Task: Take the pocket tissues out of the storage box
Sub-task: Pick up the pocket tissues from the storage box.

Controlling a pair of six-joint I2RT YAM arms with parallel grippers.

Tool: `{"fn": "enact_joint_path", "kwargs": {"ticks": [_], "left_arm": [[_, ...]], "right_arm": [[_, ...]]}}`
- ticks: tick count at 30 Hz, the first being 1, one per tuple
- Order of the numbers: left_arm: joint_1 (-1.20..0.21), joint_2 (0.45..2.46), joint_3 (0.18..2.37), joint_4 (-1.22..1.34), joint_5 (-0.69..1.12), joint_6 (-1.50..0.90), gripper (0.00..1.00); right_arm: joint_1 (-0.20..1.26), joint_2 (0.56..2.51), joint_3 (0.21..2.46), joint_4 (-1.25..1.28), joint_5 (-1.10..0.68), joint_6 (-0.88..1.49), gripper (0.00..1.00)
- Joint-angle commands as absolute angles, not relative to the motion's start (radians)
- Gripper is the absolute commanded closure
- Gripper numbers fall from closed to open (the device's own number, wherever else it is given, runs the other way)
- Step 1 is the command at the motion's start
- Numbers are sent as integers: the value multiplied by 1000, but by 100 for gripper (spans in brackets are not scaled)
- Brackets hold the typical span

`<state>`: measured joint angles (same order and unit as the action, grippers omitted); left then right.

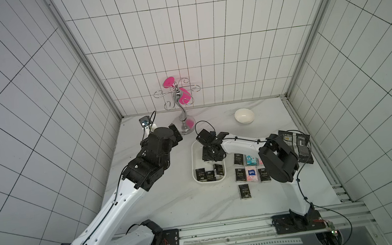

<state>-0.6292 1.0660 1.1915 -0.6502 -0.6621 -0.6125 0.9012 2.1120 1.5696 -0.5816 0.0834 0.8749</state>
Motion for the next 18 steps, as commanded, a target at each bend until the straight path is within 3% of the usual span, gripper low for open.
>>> {"fn": "enact_joint_path", "kwargs": {"ticks": [1, 5, 11, 18], "left_arm": [[-634, 1063, 1215, -663, -681, -598, 2], [-633, 1049, 1203, -657, -688, -598, 2], [-634, 1053, 1198, -657, -684, -604, 2], [-634, 1050, 1196, -657, -683, -613, 2]], "right_arm": [[896, 2147, 1617, -599, 59, 868, 41], [897, 2168, 1629, -592, 49, 864, 43], [897, 2163, 1632, -584, 37, 835, 58], [896, 2157, 1646, -597, 48, 812, 60]]}}
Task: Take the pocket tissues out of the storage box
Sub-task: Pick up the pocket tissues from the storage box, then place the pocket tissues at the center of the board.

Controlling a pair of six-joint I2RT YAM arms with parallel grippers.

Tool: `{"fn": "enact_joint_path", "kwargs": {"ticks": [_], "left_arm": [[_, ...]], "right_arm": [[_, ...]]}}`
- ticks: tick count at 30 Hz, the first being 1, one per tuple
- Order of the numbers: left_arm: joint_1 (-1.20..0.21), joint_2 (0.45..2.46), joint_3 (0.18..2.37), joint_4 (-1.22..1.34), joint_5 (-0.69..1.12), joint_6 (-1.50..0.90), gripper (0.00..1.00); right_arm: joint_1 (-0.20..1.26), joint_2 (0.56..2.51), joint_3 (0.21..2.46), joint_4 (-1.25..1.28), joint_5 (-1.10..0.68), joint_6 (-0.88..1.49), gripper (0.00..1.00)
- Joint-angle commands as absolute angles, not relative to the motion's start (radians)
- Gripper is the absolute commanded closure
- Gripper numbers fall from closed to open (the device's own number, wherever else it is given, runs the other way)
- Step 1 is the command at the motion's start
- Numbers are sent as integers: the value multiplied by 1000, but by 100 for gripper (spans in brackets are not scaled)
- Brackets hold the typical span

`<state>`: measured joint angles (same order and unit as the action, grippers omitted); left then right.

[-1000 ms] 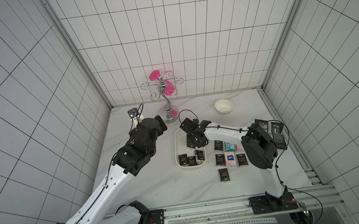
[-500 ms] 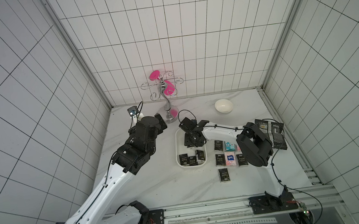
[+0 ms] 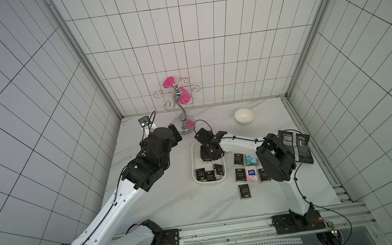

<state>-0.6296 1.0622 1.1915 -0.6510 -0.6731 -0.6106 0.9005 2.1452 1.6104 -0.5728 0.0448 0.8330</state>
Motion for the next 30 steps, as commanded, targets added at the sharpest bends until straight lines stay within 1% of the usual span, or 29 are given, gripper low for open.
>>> {"fn": "enact_joint_path", "kwargs": {"ticks": [1, 6, 12, 18, 23, 30], "left_arm": [[-633, 1051, 1196, -658, -683, -612, 1], [-634, 1055, 1198, -659, -686, -612, 1], [-633, 1063, 1204, -655, -703, -600, 2], [-628, 1064, 1204, -652, -710, -599, 1], [-627, 1075, 1200, -650, -706, -609, 2], [-629, 1104, 1195, -631, -700, -618, 1]], "right_arm": [[895, 2154, 1646, -597, 45, 813, 60], [907, 2089, 1643, -600, 68, 789, 60], [903, 1927, 1581, -592, 95, 755, 60], [859, 1757, 1429, -553, 85, 754, 60], [771, 1609, 1229, -493, 44, 752, 60], [722, 1577, 1084, -460, 25, 719, 60]]}}
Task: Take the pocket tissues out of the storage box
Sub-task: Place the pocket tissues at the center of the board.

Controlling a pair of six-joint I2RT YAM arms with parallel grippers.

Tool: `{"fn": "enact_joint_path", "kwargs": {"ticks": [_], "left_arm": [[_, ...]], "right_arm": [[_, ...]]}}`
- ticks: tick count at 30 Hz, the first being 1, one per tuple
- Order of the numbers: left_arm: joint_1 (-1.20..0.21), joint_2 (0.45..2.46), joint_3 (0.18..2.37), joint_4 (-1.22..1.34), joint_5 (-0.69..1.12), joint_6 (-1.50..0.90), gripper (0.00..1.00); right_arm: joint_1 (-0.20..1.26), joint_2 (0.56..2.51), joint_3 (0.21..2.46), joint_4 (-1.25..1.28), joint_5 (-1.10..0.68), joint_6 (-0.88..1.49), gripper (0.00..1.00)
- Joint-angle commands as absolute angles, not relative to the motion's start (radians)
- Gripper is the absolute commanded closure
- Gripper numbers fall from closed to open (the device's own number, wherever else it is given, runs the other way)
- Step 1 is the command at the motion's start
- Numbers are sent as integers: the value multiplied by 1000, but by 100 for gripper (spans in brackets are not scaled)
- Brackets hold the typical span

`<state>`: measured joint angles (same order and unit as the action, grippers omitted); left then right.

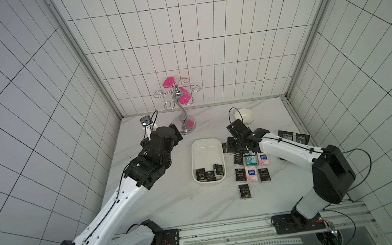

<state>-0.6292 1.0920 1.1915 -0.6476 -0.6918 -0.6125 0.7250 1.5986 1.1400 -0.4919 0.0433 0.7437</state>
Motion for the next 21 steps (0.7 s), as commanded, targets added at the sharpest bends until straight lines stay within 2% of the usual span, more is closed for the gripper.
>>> {"fn": "enact_joint_path", "kwargs": {"ticks": [1, 21], "left_arm": [[-628, 1110, 1196, -631, -700, -616, 2], [-631, 1132, 1200, -617, -692, -615, 2]], "right_arm": [[719, 1581, 1072, -452, 20, 719, 60], [719, 1770, 1077, -364, -29, 716, 59]]}}
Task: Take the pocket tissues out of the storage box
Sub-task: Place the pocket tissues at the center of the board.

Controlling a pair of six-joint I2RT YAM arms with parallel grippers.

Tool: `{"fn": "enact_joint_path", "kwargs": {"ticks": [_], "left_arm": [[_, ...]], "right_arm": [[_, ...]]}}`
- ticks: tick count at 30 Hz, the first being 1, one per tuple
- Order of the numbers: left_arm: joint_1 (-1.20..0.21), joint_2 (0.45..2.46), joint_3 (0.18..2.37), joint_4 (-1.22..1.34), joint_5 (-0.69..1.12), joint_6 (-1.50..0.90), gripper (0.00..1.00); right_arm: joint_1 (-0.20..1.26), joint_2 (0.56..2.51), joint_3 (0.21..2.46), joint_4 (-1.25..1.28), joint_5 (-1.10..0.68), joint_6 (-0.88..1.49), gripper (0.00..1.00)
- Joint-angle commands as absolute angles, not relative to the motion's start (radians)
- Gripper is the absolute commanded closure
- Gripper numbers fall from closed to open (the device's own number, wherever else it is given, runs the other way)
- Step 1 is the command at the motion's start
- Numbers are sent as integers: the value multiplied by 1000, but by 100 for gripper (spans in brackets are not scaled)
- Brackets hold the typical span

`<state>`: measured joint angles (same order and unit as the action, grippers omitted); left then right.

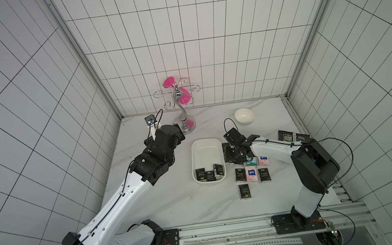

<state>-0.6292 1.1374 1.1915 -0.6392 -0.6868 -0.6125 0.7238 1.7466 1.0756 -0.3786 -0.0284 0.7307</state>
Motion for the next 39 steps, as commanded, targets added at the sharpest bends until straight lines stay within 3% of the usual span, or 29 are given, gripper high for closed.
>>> {"fn": "enact_joint_path", "kwargs": {"ticks": [1, 13, 23, 39], "left_arm": [[-632, 1131, 1198, -618, -692, -615, 2], [-630, 1118, 1191, -616, -696, -614, 1], [-631, 1113, 1192, -618, -698, -615, 2], [-635, 1113, 1187, -619, -698, -626, 2]], "right_arm": [[719, 1781, 1080, -363, -29, 715, 59], [721, 1765, 1101, -391, -11, 697, 49], [768, 1653, 1176, -488, 88, 655, 47], [769, 1714, 1145, -458, 54, 671, 48]]}}
